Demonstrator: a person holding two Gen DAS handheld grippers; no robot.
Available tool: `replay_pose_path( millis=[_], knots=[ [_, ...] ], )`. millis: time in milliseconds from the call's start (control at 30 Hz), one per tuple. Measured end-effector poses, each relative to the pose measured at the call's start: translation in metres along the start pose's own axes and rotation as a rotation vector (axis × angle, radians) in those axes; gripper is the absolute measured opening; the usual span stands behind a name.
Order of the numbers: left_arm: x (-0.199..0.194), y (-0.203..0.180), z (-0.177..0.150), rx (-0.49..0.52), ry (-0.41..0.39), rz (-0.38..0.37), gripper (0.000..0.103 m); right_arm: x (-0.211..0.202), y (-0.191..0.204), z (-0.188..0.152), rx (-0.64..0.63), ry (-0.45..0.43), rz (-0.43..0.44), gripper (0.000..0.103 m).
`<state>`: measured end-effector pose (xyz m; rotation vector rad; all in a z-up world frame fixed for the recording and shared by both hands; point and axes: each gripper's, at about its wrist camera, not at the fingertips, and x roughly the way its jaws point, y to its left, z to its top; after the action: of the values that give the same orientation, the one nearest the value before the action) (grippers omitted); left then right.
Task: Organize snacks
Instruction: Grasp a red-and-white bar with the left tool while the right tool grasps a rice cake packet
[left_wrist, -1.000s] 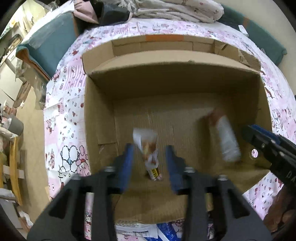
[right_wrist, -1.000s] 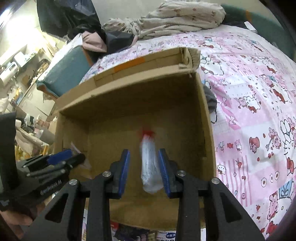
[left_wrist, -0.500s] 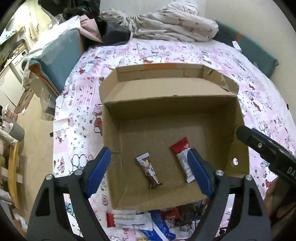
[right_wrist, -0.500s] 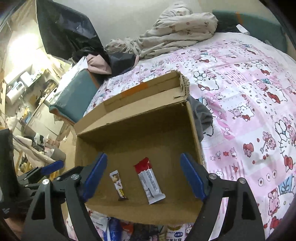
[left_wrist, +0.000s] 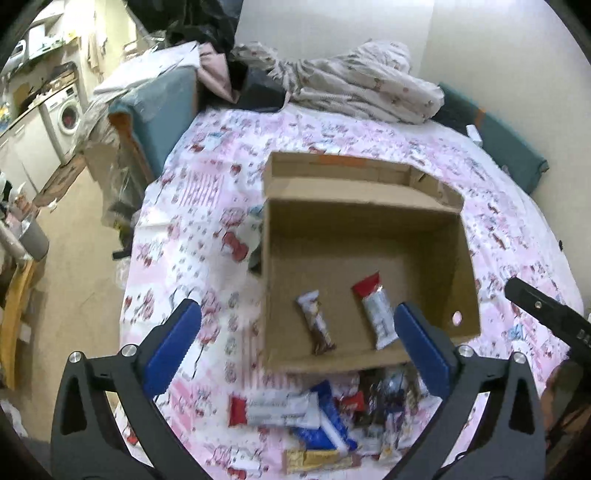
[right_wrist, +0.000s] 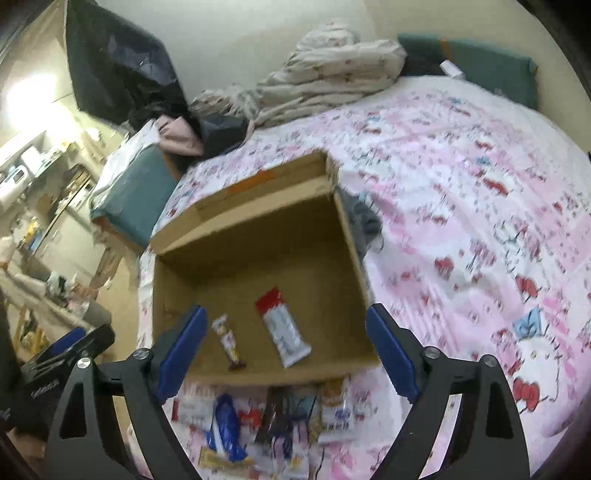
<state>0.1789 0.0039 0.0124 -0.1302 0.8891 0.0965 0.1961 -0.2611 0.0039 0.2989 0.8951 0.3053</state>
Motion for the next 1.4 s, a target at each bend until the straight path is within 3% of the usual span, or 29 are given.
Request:
replay_pose_path(
  millis=[100,433,700,800,967,1133,1267,1400],
  knots=[
    [-0.003,0.01,-0.014,-0.02,0.019,0.001,0.103,-0.004,0.0,-0.013,-0.014,0.015,-0.032,0.09],
    [0.001,0.034,-0.053,-0.062,0.106,0.013,0.103,0.004,-0.016,-0.047,0.081,0.135,0.009,0.09],
    [0.013,0.054,-0.07,-0.131,0.147,0.047,0.103,0.019,-0.014,-0.067,0.056,0.216,-0.016,0.09],
    [0.02,0.064,-0.073,-0.186,0.174,0.047,0.103,0.026,-0.015,-0.072,0.053,0.233,-0.044,0.09],
    [0.033,0.091,-0.08,-0.331,0.219,0.063,0.103,0.043,-0.031,-0.082,0.15,0.312,-0.063,0.09],
    [0.052,0.107,-0.096,-0.475,0.31,0.023,0.102,0.055,-0.042,-0.087,0.209,0.359,-0.072,0.09],
    [0.067,0.106,-0.105,-0.524,0.361,-0.001,0.094,0.06,-0.043,-0.087,0.235,0.37,-0.068,0.09],
    [0.083,0.097,-0.111,-0.602,0.403,-0.031,0.093,0.063,-0.039,-0.086,0.217,0.374,-0.065,0.09]
  ],
)
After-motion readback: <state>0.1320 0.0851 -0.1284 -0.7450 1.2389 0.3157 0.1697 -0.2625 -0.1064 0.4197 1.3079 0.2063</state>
